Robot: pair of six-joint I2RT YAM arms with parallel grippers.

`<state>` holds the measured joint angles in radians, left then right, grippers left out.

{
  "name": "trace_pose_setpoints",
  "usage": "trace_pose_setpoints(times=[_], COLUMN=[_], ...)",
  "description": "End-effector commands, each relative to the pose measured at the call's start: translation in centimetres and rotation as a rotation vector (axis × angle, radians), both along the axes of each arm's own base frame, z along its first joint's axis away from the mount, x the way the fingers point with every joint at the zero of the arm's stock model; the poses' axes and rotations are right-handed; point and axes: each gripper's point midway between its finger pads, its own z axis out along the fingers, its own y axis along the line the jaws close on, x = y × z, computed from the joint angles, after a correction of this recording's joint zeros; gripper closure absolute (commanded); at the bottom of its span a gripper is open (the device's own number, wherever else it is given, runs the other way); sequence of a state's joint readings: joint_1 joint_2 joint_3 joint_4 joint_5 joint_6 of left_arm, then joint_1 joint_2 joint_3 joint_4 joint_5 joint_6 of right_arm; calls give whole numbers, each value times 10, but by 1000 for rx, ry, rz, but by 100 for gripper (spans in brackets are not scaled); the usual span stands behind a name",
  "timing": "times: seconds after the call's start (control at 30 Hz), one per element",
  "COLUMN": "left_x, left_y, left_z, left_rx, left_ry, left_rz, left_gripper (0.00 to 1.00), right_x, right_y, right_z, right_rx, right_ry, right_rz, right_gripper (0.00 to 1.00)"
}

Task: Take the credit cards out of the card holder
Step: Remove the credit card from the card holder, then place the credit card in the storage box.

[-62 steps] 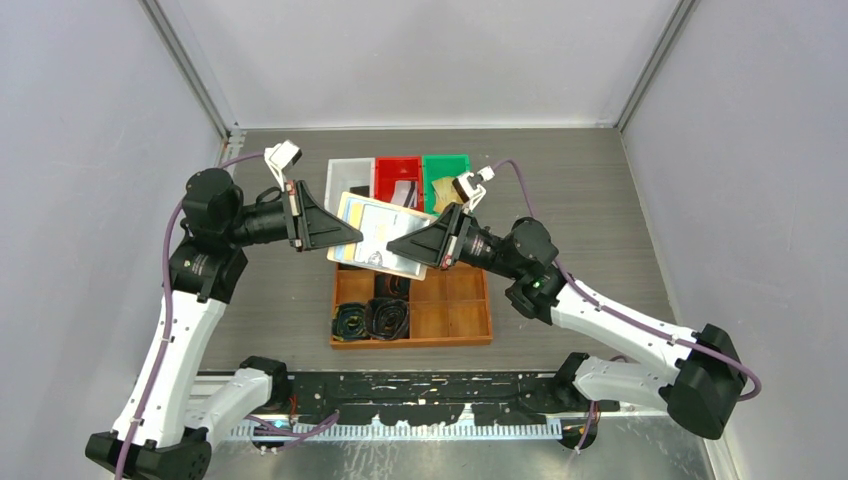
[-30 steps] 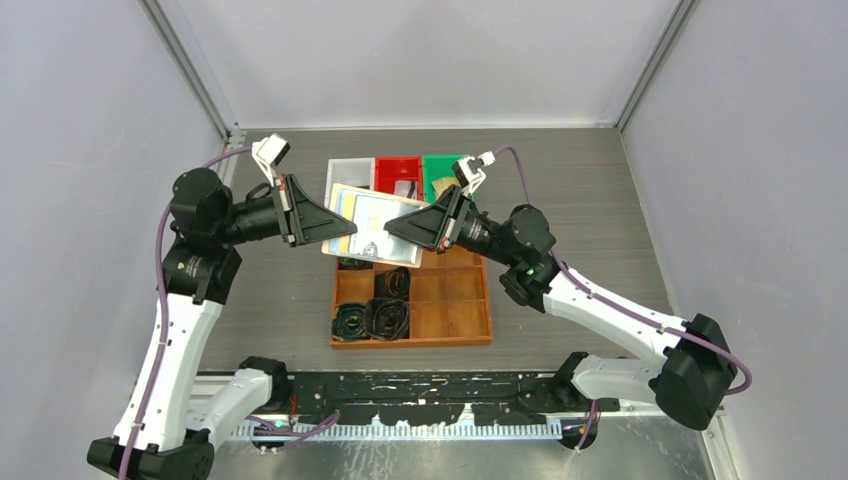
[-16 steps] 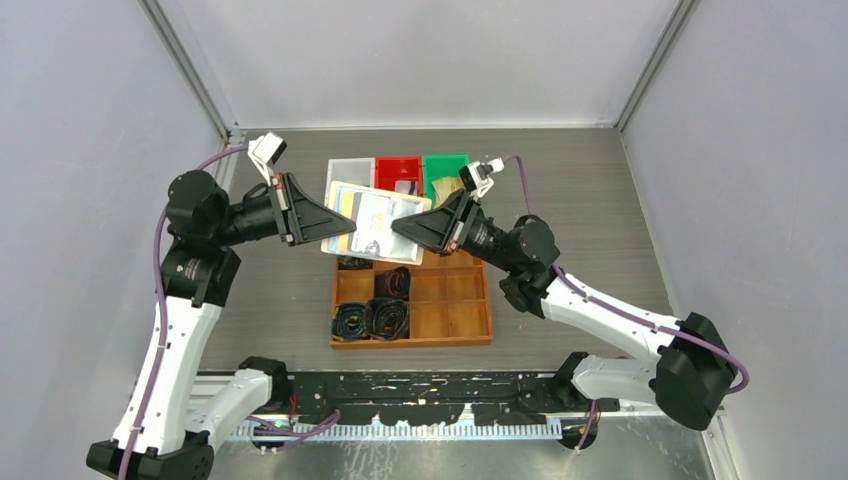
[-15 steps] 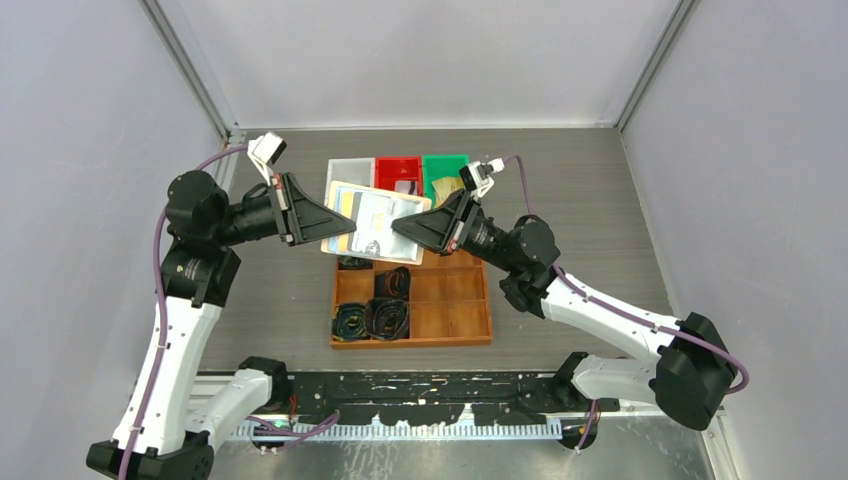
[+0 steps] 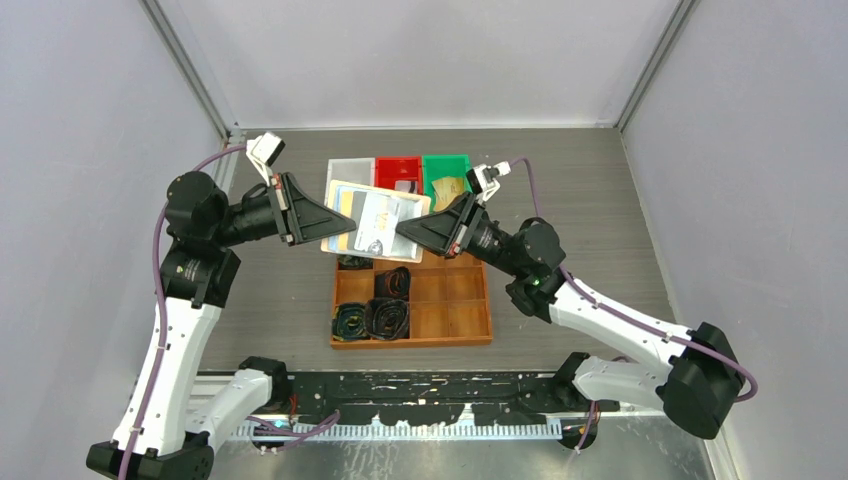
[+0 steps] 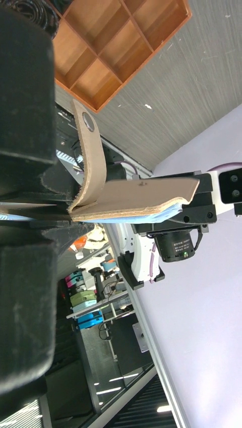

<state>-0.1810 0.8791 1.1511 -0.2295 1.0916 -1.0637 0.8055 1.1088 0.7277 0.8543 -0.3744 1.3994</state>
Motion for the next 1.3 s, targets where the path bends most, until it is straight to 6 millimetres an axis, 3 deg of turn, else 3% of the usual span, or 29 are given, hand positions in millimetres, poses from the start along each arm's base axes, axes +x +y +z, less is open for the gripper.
trace_pose_setpoints(times=[0.0,0.23,0.43,0.87,0.97,1.07,1.13,1.17,1.27], left_x=[0,-1,0,6,6,4,2,-1,-16], left_y=[3,4,5,12,19,26,30,31,28], left_z=[12,9,9,10,5,-3,-9,-10,-4], left_rx=[0,13,23,72,155,264,321,334,298], left_ry=[-92,-88,-98,-165,-260,-362,-425,-438,-444], left_rz=[37,47,47,62,62,66,58,53,0], left_gripper=[100,100,100,100,100,100,100,100,100], right_x=[-8,-6,-10,11,37,70,96,107,145], right_y=[9,18,9,-59,-88,-102,-99,-94,-78], right_z=[19,24,25,3,-6,-16,-27,-23,-45], right_rx=[8,30,21,-100,-212,-340,-422,-447,-547], right_ry=[-57,-59,-73,-27,11,43,90,77,110], right_rz=[15,36,21,-158,-298,-389,-395,-385,-349], right_gripper=[76,66,83,97,100,100,100,100,99])
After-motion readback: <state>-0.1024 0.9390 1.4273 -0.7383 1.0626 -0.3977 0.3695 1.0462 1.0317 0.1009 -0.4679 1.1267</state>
